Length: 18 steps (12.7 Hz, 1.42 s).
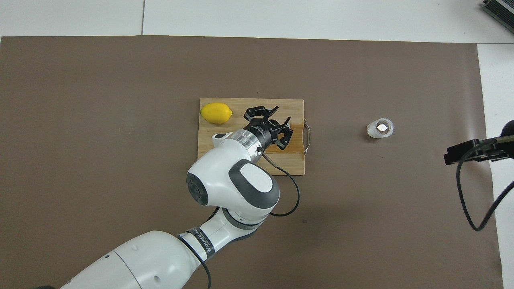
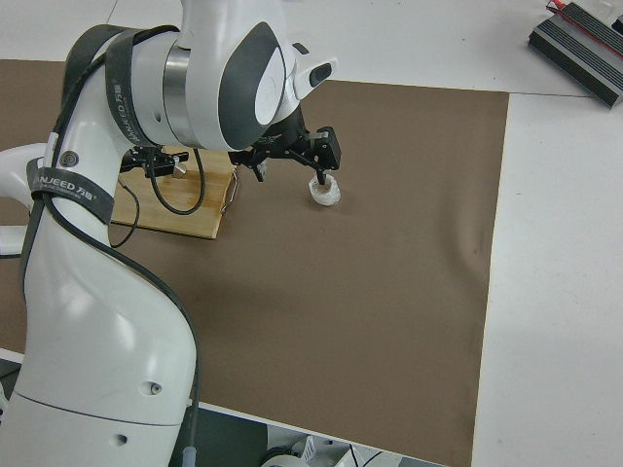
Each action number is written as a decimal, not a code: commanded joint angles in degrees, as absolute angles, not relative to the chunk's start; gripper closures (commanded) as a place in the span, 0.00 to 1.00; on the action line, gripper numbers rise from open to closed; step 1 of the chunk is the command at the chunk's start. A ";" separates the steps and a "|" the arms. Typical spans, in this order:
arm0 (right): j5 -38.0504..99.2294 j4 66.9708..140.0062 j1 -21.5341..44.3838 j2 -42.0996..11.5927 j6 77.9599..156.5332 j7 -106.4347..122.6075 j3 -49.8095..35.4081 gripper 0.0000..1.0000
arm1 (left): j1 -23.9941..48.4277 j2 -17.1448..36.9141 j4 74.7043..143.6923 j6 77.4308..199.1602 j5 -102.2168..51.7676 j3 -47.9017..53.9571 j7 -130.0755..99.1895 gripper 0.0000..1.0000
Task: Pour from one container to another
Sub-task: 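Lower the metal cup upright onto the board beside the lemon, then open the left gripper and lift it away from the metal cup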
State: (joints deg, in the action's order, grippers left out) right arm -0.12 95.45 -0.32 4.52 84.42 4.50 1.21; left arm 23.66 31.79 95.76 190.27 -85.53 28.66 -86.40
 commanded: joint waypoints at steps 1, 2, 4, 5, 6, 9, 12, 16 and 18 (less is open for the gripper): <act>1.14 95.01 -0.79 4.39 84.20 3.78 1.05 0.00 | 23.82 33.05 93.87 191.16 -84.99 28.65 -86.22 0.00; 1.14 95.01 -0.79 4.39 84.20 3.78 1.05 0.00 | 23.82 33.05 93.78 191.16 -84.99 28.65 -86.22 0.00; 1.14 95.01 -0.79 4.39 84.20 3.78 1.05 0.00 | 23.73 32.96 93.43 191.16 -84.90 28.57 -86.22 0.00; 1.14 95.01 -0.79 4.39 84.20 3.78 1.05 0.00 | 23.64 32.52 93.17 191.51 -84.21 28.56 -86.39 0.00; 1.14 95.01 -0.79 4.39 84.20 3.78 1.05 0.00 | 23.38 31.82 93.08 191.69 -83.24 28.56 -86.66 0.00; 1.14 95.01 -0.79 4.39 84.20 3.78 1.05 0.00 | 22.42 27.35 93.60 191.08 -82.62 28.48 -86.22 0.00; 1.14 95.01 -0.79 4.39 84.20 3.78 1.05 0.00 | 21.54 25.14 94.65 187.76 -81.65 27.95 -82.64 0.00; 1.05 95.01 -3.15 5.10 83.94 6.92 1.49 0.00 | 17.93 21.54 99.47 173.10 -73.86 26.03 -78.57 0.00; 1.05 95.27 -4.21 5.27 83.85 9.74 1.49 0.00 | 17.05 19.43 100.28 161.16 -69.02 21.64 -78.84 0.00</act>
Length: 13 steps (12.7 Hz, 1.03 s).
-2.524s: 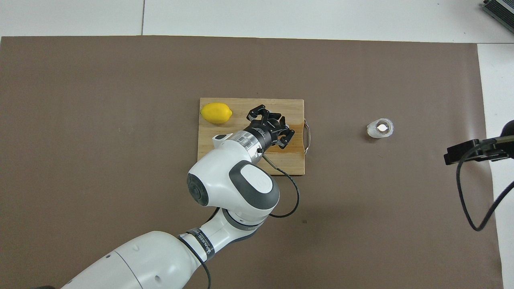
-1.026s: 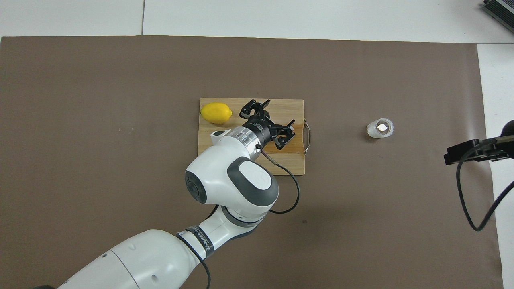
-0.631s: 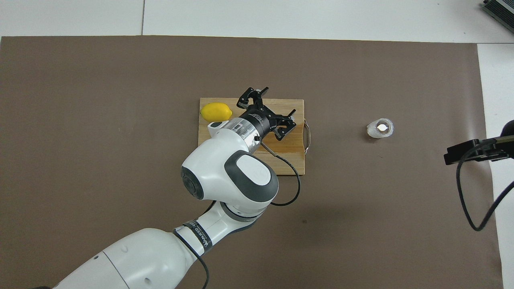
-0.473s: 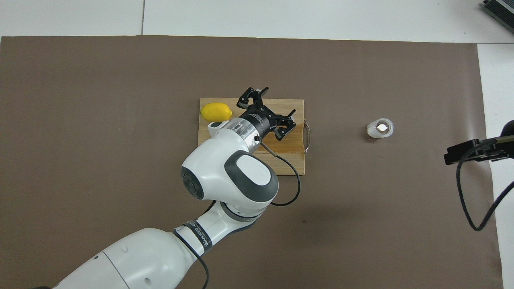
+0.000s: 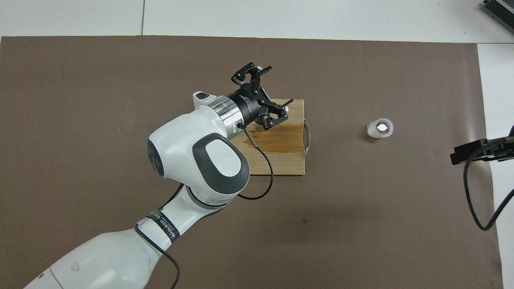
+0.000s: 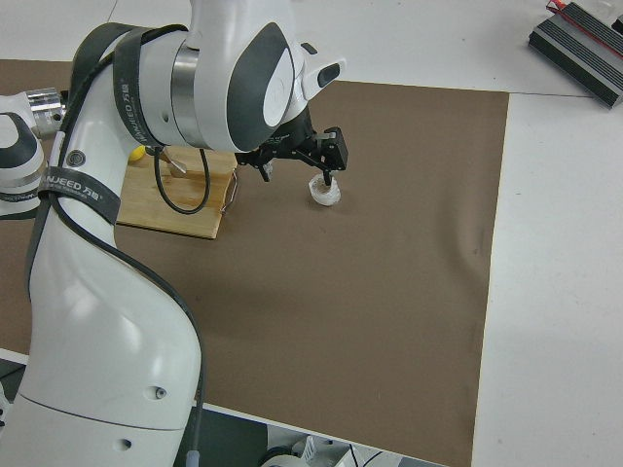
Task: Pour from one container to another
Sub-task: 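Open the left gripper and lift it away from the metal cup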
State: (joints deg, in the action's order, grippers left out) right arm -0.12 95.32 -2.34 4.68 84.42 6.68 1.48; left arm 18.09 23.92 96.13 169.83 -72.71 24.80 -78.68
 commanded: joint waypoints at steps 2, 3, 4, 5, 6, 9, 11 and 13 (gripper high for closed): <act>1.14 95.45 -6.14 5.27 84.11 15.87 1.49 0.00 | 17.23 18.03 101.50 158.03 -63.14 19.69 -78.93 0.00; 1.23 95.45 -7.11 5.27 84.29 20.26 1.49 0.00 | 16.88 17.41 102.12 155.94 -59.71 19.60 -78.93 0.00; 1.32 95.45 -8.25 5.27 84.81 25.96 1.49 0.00 | 16.27 16.62 102.22 152.09 -56.02 18.99 -78.93 0.00; 1.32 96.15 -9.04 5.27 86.82 31.67 1.49 0.00 | 16.09 16.09 102.13 147.96 -52.16 17.51 -79.01 0.00; 1.23 97.72 -10.88 5.80 89.79 37.64 1.67 0.00 | 15.91 15.04 102.22 144.53 -48.38 16.79 -79.01 0.00; 1.41 103.34 -14.14 6.68 101.57 55.06 1.67 0.00 | 15.21 13.01 101.43 132.84 -36.69 11.88 -78.84 0.00; 5.50 105.46 -14.85 6.07 103.53 62.10 1.67 0.00 | 15.21 11.61 101.16 130.27 -26.77 9.94 -78.49 0.00; 14.90 106.00 -17.48 1.08 107.11 78.13 1.67 0.00 | 12.58 11.08 100.55 126.93 -20.67 9.93 -78.31 0.00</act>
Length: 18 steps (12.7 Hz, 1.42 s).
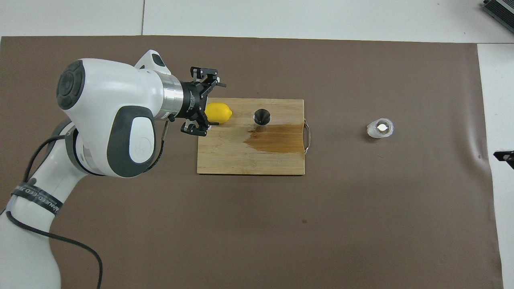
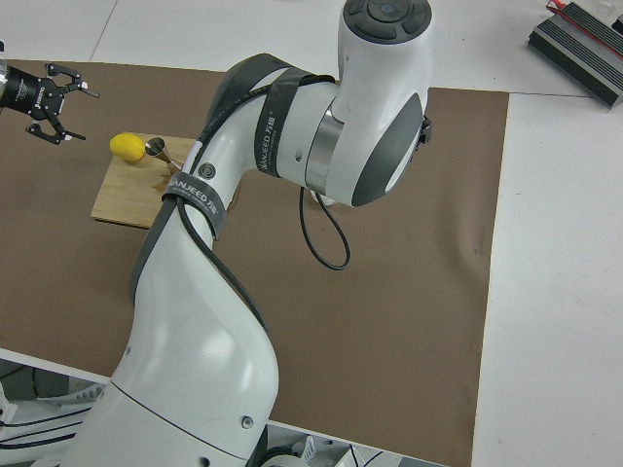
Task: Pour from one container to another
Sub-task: 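Open the left gripper and lift it away from the metal cup, then retract the left gripper while the right gripper reaches the glass cup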
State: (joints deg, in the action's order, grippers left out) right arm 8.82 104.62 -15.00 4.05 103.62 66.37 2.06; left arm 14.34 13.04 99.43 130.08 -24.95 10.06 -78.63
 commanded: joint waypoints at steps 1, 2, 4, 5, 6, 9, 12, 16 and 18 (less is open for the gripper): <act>18.60 105.91 -17.58 -1.21 109.23 85.18 1.67 0.00 | 11.52 10.81 100.37 125.61 -19.87 9.93 -76.92 0.00; 22.20 105.91 -17.58 -3.41 109.42 89.60 1.67 0.00 | 10.21 10.20 100.37 124.38 -17.86 9.93 -73.77 0.00; 32.03 105.91 -18.19 -8.94 111.60 98.47 1.67 0.00 | 7.48 9.67 99.76 120.34 -11.28 9.93 -66.92 0.00; 35.04 105.91 -17.58 -10.62 114.06 101.48 1.67 0.00 | 6.17 9.58 99.67 119.63 -8.99 9.93 -62.53 0.00; 36.63 105.82 -17.49 -12.37 114.34 102.12 1.23 0.00 | 4.06 9.49 99.67 119.27 -8.09 10.02 -58.58 0.00; 38.75 107.04 -15.03 -14.94 113.30 109.15 0.97 0.00 | 0.71 8.79 98.53 118.48 -6.16 9.84 -50.75 0.00; 47.25 107.23 -16.00 -20.72 111.81 118.44 0.97 0.00 | 0.88 8.53 96.43 117.17 -3.69 6.34 -38.62 0.00; 49.22 107.40 -15.30 -23.37 111.53 121.54 0.97 0.00 | 0.70 4.85 95.71 110.76 -3.69 3.61 -11.67 0.00; 49.31 107.23 -14.94 -24.26 112.32 123.22 0.88 0.00 | 0.53 1.69 95.71 105.67 -1.16 3.07 -4.94 0.00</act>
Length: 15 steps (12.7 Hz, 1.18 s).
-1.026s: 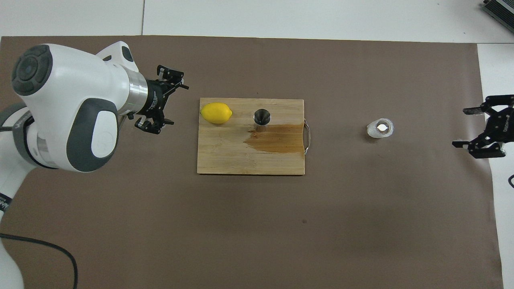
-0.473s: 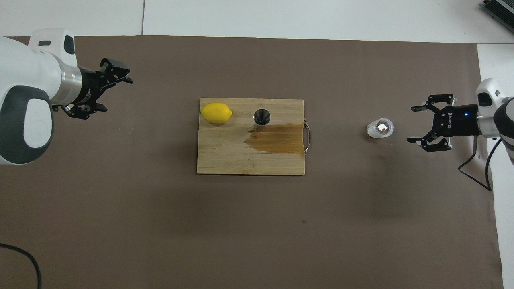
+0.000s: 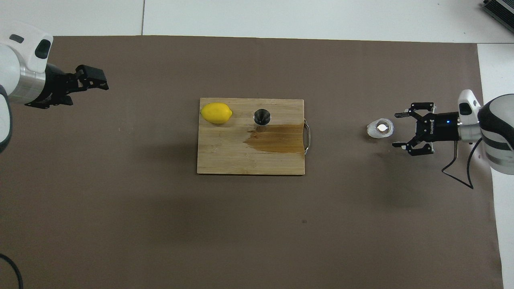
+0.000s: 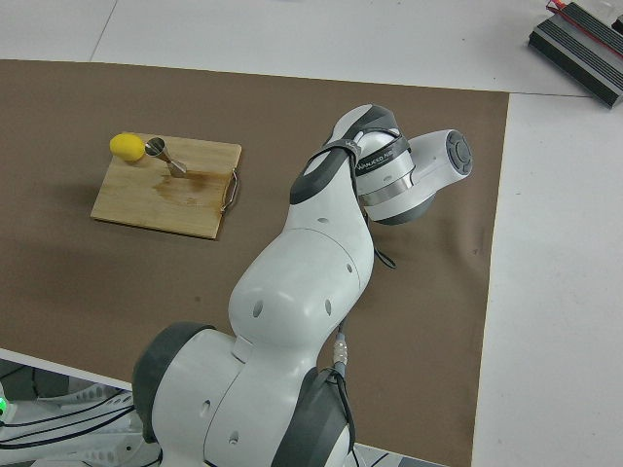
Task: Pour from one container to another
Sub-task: 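Retract the left gripper while the right gripper reaches the glass cup, then close the right gripper around the small glass cup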
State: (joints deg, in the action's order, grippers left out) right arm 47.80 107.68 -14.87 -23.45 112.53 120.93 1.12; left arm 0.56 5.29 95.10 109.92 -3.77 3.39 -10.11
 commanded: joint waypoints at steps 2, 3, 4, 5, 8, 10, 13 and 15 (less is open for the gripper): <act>49.92 107.14 -14.24 -24.70 113.81 124.36 0.88 0.00 | 0.53 -1.48 95.63 99.17 0.43 3.69 -0.38 0.00; 50.01 107.14 -14.06 -24.78 114.78 124.63 0.88 0.00 | 0.61 -3.23 95.62 96.36 0.44 3.87 1.65 0.00; 50.10 107.23 -14.06 -25.13 115.57 125.06 0.79 0.00 | 0.62 -4.38 95.97 94.15 0.27 4.30 2.10 0.00; 50.53 107.14 -14.06 -25.92 115.92 125.42 0.18 0.00 | 0.70 -4.66 97.02 94.13 0.09 4.31 1.59 0.00; 51.59 107.31 -12.84 -26.28 117.59 126.38 -0.62 0.00 | 1.32 -5.19 97.82 93.52 -0.09 4.31 1.41 0.00; 50.98 107.67 -12.66 -26.37 118.12 126.91 -0.62 0.00 | 1.32 -5.19 97.65 91.68 -0.35 4.22 1.76 0.00; 50.02 109.41 -12.39 -26.37 121.62 127.79 -0.53 0.00 | 1.58 -4.92 97.38 92.11 -0.44 3.87 1.84 0.00; 49.75 109.51 -11.96 -26.37 122.60 127.79 -0.62 0.00 | 1.41 -5.45 98.52 91.76 -0.44 3.78 1.50 0.00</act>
